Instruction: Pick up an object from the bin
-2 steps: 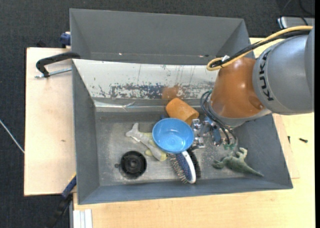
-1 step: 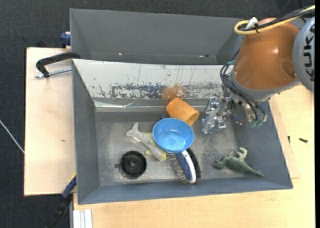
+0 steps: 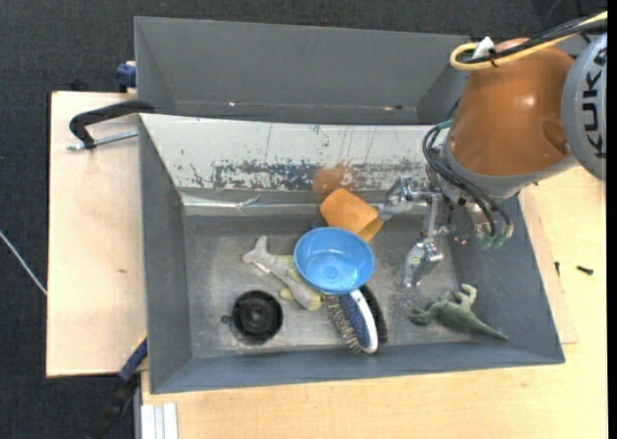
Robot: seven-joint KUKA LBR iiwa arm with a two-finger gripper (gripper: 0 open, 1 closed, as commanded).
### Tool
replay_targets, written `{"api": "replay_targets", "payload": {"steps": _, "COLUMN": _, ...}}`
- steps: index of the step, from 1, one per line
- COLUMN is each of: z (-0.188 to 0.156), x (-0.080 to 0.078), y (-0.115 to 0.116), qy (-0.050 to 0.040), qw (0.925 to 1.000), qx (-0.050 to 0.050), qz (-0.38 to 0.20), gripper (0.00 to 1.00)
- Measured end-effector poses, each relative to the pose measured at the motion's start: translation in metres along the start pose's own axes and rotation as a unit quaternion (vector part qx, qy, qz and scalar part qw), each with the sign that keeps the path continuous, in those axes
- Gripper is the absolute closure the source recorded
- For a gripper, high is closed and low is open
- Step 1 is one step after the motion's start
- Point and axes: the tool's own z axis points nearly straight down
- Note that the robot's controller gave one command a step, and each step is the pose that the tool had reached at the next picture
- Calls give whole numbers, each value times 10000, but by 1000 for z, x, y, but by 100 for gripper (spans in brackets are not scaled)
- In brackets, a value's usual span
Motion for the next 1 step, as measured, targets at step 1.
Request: {"api": "replay_targets", "payload": {"steps": 1, "z": 61, "x": -10, "y": 56, "qy": 40, "qw": 9995, "qx": -24, "qz": -300, "gripper": 0}}
